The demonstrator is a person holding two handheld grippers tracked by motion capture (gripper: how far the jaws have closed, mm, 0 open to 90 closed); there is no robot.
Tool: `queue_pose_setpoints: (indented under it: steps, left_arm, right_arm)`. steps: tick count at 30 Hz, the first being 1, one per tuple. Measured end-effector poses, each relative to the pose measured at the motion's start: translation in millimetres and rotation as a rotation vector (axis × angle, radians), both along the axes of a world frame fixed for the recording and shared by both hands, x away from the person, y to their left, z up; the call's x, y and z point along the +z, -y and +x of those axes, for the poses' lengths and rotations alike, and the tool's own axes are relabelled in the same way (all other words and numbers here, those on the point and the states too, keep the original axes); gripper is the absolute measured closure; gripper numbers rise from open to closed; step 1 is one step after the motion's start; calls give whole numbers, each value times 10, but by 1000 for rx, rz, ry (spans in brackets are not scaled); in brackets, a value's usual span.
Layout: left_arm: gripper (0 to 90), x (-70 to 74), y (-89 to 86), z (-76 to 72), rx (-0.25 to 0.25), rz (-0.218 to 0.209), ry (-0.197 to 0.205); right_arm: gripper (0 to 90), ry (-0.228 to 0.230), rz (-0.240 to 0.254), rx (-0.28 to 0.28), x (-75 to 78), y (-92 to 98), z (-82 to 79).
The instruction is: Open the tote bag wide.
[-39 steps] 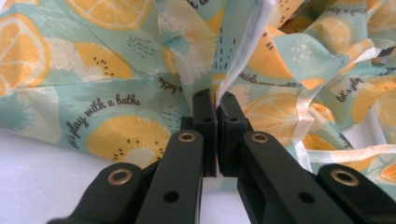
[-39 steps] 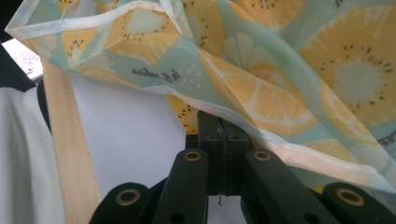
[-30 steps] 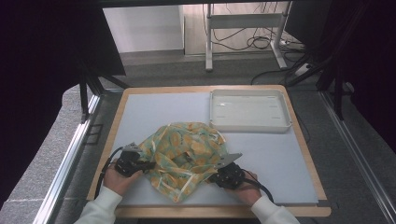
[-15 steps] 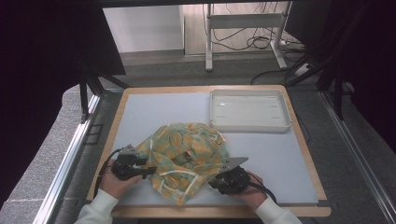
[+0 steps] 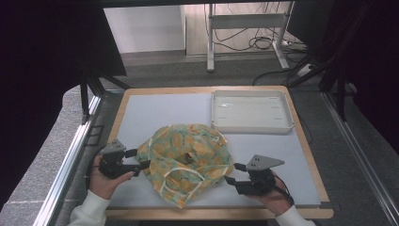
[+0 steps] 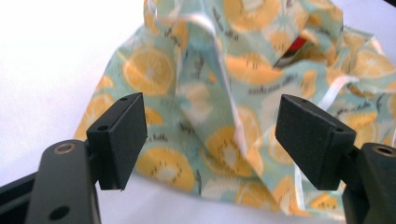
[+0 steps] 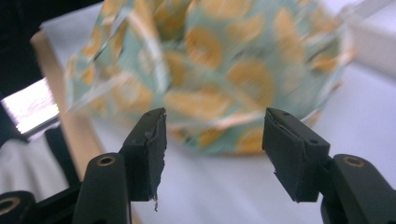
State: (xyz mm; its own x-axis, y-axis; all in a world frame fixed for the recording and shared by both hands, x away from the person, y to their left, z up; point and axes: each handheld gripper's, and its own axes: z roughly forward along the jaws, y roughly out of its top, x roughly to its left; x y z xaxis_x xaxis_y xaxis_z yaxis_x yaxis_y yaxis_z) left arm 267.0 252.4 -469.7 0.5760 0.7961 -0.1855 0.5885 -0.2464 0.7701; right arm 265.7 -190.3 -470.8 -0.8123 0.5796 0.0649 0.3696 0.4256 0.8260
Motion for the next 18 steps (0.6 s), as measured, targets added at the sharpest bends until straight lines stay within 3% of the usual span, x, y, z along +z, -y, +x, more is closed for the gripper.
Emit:
queue_pose_setpoints:
  steps: [8,9,18]
  left_arm:
    - [253,215,187,324,-35,51,20]
    - [251,224,202,360,-37,57,19]
    - [272,174,292,745,-41,68,-34]
  right_arm:
    - [353,25,-24,9,120,-221,318]
    - [343,27,-28,15,135,-287,401]
    - [332,13,-30,15,163,-420,637]
